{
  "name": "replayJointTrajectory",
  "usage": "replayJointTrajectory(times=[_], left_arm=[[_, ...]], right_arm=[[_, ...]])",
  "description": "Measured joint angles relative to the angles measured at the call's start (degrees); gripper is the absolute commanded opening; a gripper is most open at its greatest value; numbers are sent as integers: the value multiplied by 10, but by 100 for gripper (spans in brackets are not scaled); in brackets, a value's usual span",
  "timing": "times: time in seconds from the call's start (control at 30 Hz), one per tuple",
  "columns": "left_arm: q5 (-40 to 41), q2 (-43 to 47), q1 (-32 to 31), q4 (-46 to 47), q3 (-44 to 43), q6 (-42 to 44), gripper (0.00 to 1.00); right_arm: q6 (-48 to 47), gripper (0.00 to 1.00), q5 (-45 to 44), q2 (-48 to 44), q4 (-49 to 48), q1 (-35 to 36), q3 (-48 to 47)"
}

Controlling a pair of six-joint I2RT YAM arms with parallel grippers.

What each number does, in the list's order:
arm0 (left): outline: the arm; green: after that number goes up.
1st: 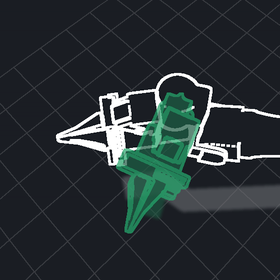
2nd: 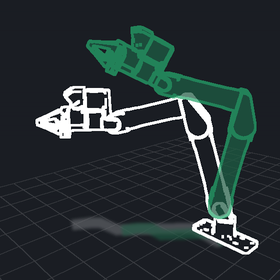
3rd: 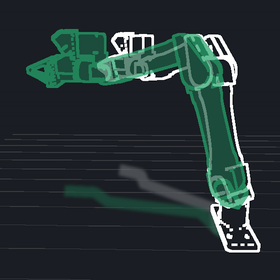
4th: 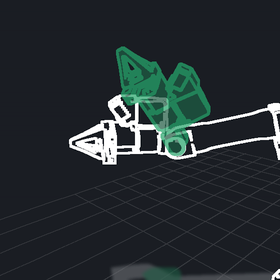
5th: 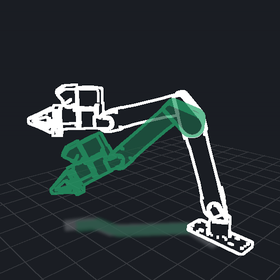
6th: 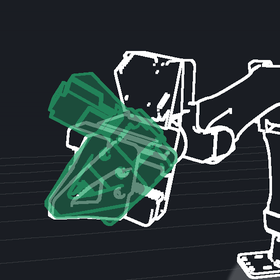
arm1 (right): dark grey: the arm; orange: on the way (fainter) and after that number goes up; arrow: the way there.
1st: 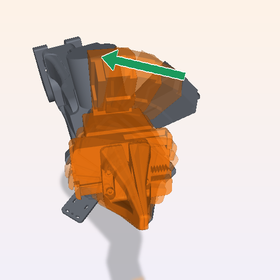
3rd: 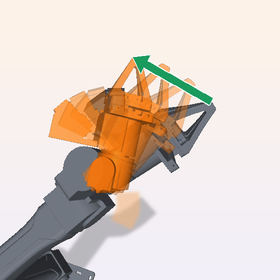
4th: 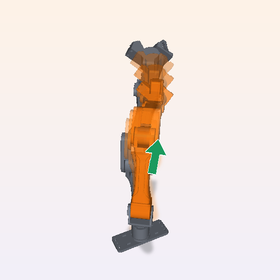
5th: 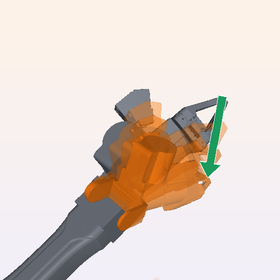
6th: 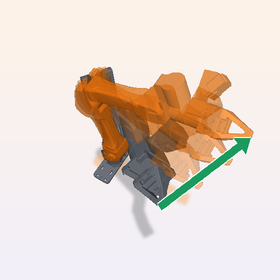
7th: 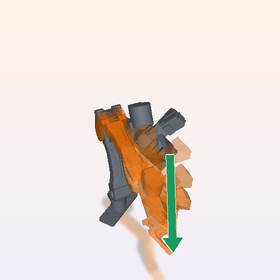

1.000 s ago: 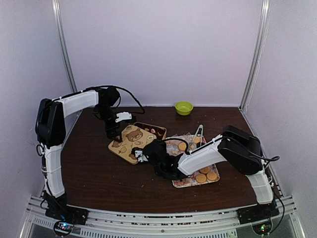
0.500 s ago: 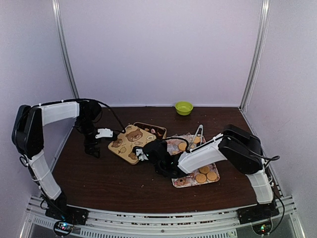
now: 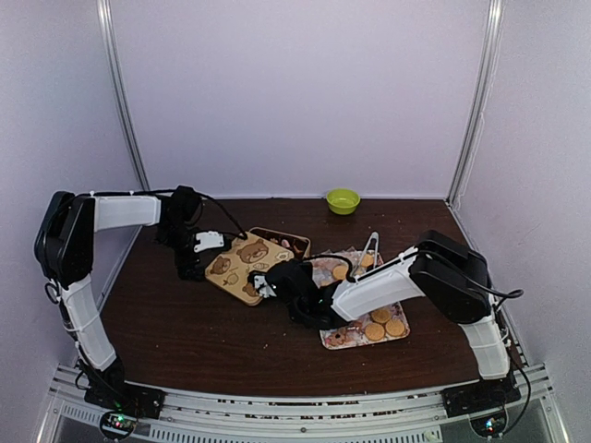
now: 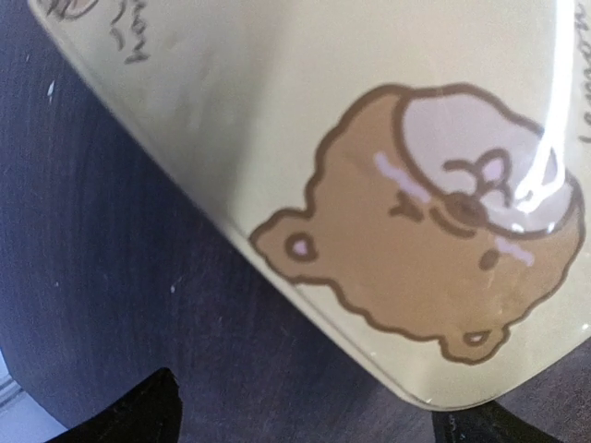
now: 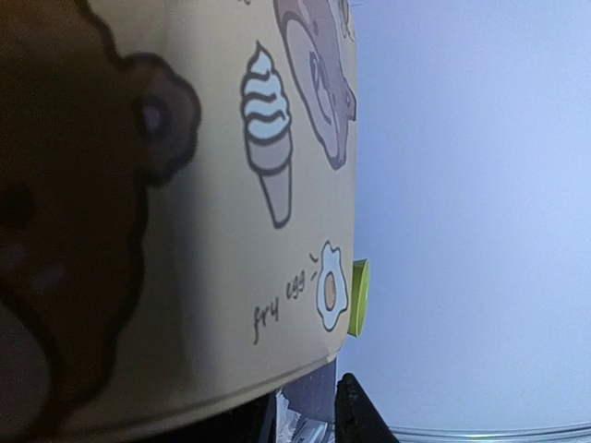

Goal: Pack the cookies
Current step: Place the box lid on the packing box.

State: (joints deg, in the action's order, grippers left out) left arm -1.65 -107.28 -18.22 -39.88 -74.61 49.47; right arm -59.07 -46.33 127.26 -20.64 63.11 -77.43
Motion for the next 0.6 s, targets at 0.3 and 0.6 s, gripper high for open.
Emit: replayJointTrajectory(times=[0.3,0.6], left_arm=[[-28,-2,-31,-3,-9,-17,98],[-41,-10,-31,-2,-48,-39,98]], right_arm=[[16,24,-5,-6,21,-12,0],[55,29,2,-15,60,-20,-7]])
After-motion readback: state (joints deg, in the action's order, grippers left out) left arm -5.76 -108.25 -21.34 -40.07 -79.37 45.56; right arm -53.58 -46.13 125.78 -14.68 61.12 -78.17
